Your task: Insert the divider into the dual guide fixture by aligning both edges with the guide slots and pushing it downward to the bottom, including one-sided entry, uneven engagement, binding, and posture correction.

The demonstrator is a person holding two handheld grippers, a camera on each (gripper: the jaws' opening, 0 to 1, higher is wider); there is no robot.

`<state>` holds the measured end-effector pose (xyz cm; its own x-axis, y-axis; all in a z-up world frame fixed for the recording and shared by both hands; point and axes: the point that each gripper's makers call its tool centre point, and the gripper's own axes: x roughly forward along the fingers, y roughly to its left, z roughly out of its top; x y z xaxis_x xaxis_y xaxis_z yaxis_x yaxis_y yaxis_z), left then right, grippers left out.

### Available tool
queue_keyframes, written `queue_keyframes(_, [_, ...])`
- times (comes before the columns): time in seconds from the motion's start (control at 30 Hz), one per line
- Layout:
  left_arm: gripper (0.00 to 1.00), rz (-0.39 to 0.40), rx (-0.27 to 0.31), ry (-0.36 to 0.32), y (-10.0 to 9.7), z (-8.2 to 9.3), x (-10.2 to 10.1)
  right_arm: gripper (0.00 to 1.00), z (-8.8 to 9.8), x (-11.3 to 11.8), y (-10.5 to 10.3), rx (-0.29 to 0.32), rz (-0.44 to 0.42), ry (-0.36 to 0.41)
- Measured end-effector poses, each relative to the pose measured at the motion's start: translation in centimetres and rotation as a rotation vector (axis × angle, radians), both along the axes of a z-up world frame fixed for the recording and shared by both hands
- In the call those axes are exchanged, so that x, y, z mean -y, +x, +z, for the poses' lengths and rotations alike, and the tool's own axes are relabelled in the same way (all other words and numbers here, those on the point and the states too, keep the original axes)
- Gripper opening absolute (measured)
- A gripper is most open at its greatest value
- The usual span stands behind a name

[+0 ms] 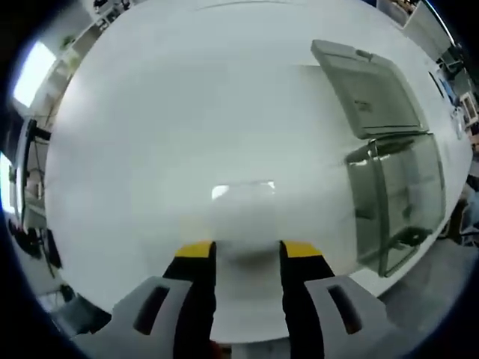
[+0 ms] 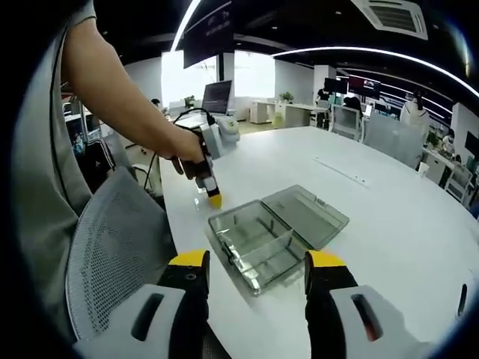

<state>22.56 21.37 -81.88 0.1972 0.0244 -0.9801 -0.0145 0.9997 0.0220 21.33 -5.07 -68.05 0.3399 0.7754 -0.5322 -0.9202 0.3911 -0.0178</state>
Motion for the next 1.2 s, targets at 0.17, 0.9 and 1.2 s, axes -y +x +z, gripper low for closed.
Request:
queue_keyframes(0.17, [0.3,-0.019,0.006,-0.01,-0.1,0.1,0.1,0.47,-0.1,0.1,0.0,-0.001,-0.001,-0.003])
queue_keyframes(0.9, [0.28,-0.043,0.055,-0.104,0.0,1.2,0.1,0.48,0.2,-0.2,0.2,0.005,0.009,-0.008])
queue_keyframes(1.2, [0.28,-0.042,0.106,-0.224,-0.2,2.5,1.5,0.47,0.1,-0.1,0.3,-0.005,0.01,-0.01])
